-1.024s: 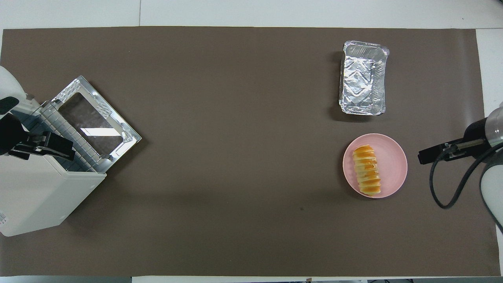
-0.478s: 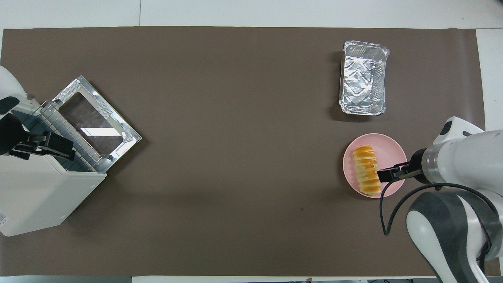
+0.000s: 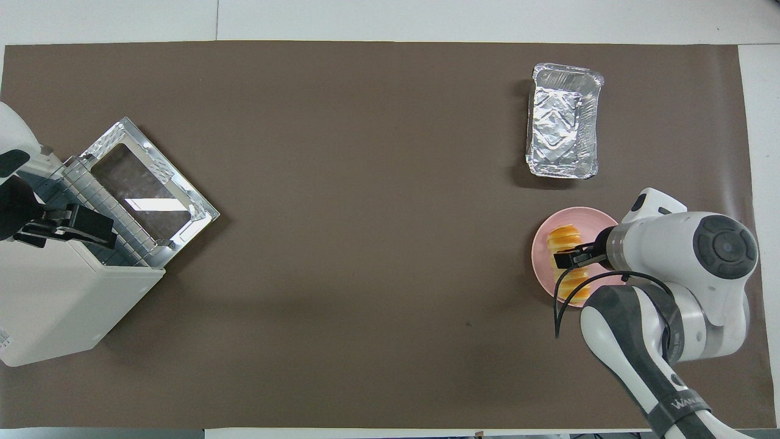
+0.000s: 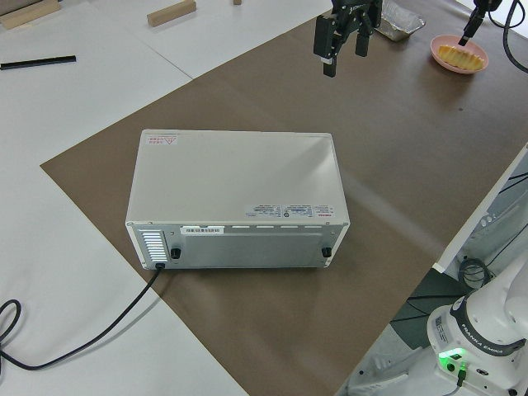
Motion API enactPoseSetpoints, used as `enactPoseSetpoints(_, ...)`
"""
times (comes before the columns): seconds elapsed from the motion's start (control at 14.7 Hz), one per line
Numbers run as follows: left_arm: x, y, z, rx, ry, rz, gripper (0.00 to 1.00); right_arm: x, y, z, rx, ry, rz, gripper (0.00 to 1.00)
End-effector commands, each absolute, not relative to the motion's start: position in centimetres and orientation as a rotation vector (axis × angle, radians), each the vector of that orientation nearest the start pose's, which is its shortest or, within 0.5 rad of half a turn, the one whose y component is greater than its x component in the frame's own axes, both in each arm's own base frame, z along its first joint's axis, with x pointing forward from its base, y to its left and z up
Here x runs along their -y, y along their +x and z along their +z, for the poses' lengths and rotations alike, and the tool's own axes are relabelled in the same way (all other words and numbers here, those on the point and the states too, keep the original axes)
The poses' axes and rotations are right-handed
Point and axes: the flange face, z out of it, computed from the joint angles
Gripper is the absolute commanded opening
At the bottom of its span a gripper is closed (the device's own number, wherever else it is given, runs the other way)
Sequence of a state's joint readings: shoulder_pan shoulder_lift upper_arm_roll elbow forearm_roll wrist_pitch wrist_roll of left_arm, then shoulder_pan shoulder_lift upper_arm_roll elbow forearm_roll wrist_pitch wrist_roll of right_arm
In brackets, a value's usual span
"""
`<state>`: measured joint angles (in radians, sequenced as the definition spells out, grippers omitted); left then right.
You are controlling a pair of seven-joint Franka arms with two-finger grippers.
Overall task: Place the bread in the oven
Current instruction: 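Reach the right gripper to the bread roll and grasp it, then lift the bread roll with the right gripper toward the foil tray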
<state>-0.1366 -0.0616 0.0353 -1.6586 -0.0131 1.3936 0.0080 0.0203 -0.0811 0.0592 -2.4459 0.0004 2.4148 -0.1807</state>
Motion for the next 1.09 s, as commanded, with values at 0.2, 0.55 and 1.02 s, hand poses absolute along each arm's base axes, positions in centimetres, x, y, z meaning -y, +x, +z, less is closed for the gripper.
enactPoseSetpoints(0.2,4.9,50.4,60.7,-0.187,-3.112,0.324,1.0,-5.4,47.8,32.1,0.488,-3.106,-0.118,1.0)
enactPoseSetpoints(0.55,4.8,50.4,60.7,-0.184,-3.112,0.324,1.0,-5.3,47.8,31.1,0.543,-3.097,-0.108,1.0)
enactPoseSetpoints(1.02,4.8,50.4,60.7,-0.184,-3.111,0.324,1.0,-5.3,48.0,30.2,0.545,-3.096,-0.125,0.77)
